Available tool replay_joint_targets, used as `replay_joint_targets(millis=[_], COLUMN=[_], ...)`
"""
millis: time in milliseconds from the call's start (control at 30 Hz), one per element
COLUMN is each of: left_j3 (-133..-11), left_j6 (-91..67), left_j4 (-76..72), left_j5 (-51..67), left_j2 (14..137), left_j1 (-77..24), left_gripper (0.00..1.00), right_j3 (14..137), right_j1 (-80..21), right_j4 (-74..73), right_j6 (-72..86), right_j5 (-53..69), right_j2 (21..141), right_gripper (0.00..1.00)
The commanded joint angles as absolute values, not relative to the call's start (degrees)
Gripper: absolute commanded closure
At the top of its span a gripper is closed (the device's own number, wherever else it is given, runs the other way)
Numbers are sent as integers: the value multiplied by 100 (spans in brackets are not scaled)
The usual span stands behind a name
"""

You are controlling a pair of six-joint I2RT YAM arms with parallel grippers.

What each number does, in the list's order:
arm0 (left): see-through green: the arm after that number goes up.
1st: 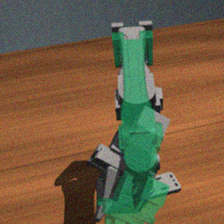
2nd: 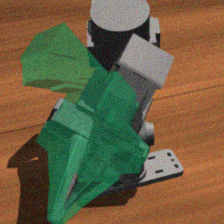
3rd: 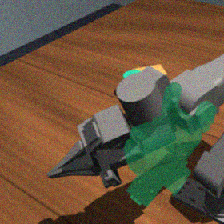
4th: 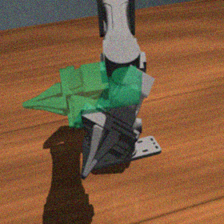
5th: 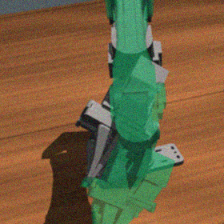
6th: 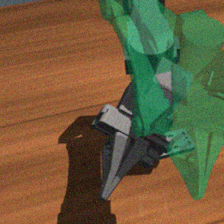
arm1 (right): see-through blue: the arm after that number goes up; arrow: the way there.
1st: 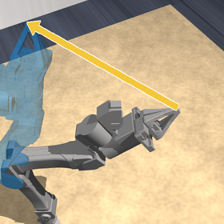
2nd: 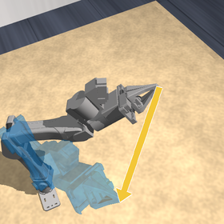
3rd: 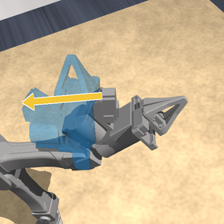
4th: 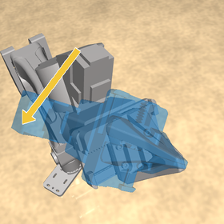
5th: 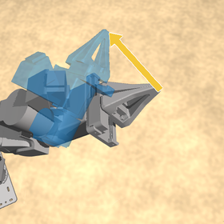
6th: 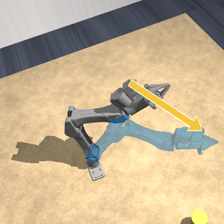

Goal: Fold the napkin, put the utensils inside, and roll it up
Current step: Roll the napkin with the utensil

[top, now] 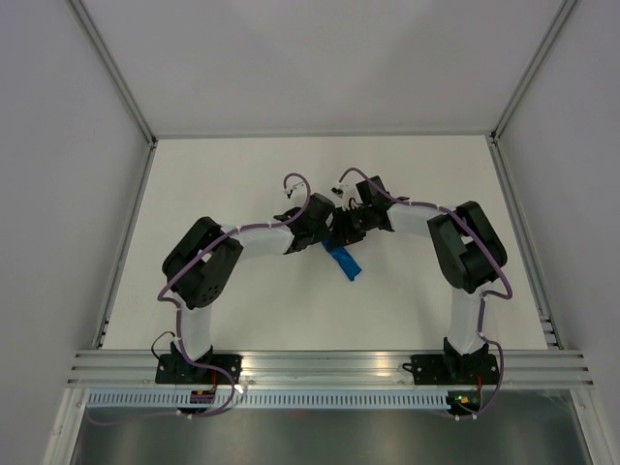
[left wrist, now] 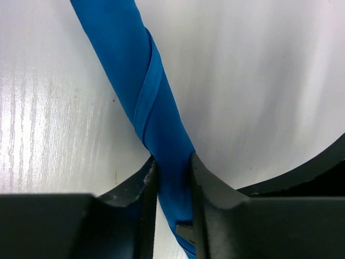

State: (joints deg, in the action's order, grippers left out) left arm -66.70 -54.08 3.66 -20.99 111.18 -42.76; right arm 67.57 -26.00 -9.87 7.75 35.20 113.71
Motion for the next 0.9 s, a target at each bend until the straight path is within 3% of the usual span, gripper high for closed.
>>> replay_joint_targets(millis=[0, 200, 333, 867], left_j3=[-6873, -6952, -7110, -7936], left_j6=[-5283, -5001, -4703, -3314], left_j4=[808, 888, 931, 1634], left_j5=[-2162, -2057, -1864, -1450], left_j2=[11390, 11452, 11592, 12058], left_j1=[-4289, -4219, -4131, -3841], left_gripper=[74, 79, 79, 76], right_j3=[6680, 6688, 6723, 6926], right_j1=[-2593, -2566, -2514, -1626], right_j4=[-1046, -1212, -1380, -2012], right_j6=[765, 554, 422, 149], right_j5=[3639, 3647, 3674, 4244], right_j2=[11426, 11110, 10926, 10292], right_gripper=[69, 35, 23, 18])
